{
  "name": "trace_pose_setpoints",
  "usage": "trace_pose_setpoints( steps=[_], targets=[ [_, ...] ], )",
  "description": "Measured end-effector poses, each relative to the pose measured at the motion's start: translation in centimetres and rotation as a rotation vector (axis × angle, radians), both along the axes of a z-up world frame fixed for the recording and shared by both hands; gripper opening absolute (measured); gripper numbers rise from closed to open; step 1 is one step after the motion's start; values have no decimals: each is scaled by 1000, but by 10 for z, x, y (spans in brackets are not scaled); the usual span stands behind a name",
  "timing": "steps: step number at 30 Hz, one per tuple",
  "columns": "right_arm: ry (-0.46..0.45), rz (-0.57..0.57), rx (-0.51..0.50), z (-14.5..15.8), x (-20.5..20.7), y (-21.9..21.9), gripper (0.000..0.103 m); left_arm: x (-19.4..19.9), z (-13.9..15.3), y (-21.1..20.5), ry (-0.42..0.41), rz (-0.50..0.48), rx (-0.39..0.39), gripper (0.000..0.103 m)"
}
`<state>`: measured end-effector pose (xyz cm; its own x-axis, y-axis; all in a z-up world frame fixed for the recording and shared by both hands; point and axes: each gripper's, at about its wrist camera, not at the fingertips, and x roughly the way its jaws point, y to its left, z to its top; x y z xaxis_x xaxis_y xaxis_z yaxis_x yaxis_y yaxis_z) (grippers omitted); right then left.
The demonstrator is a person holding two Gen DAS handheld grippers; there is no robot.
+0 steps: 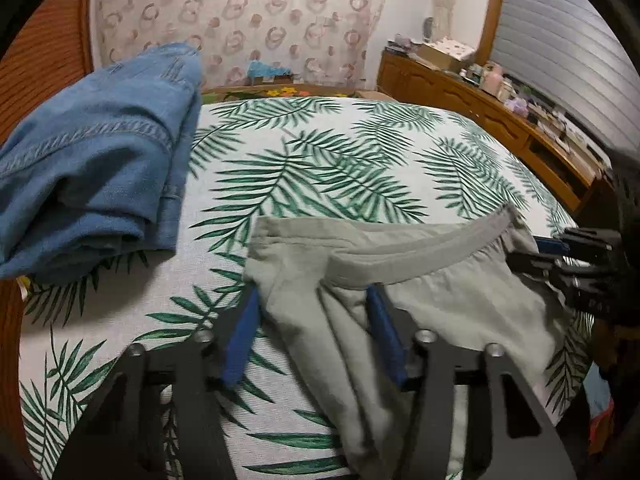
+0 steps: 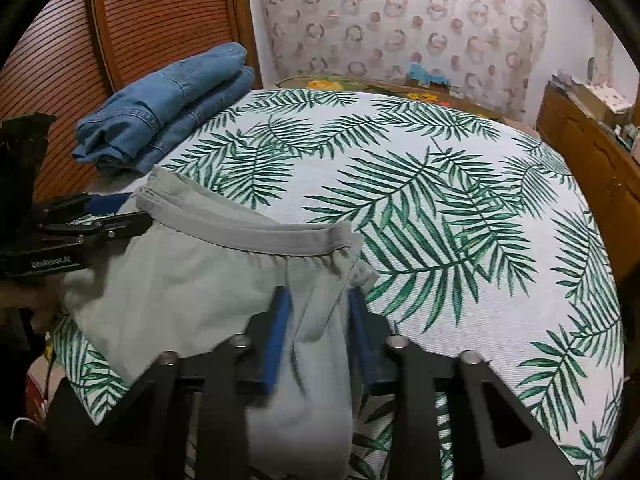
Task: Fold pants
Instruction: 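Lower the right gripper onto the folded grey pants and close on them, then lift the grey pants with the right gripper and carry them onto the denim pile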
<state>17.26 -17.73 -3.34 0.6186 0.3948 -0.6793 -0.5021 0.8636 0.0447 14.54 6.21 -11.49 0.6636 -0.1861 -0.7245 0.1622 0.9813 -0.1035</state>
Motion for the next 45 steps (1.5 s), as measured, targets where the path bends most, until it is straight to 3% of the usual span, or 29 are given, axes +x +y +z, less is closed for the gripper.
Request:
trace_pose_setpoints(
  steps=[2, 6, 21, 35, 45],
  targets=[
    [3, 2, 15, 0, 1, -2, 16, 0, 2, -2, -7, -10, -12, 33],
    [10, -5, 49, -1, 2, -7, 13, -7, 9, 1, -54, -2, -76, 17],
    [-113, -7, 103, 22, -23, -13, 10, -34, 49, 2, -190, -1, -145, 14],
    [-247, 25, 124, 70, -41, -15, 10, -57, 103, 9, -338, 16, -108, 14],
    [-295, 80, 103, 83, -32, 5, 10, -57, 113, 39, -372, 66, -89, 14]
  ],
)
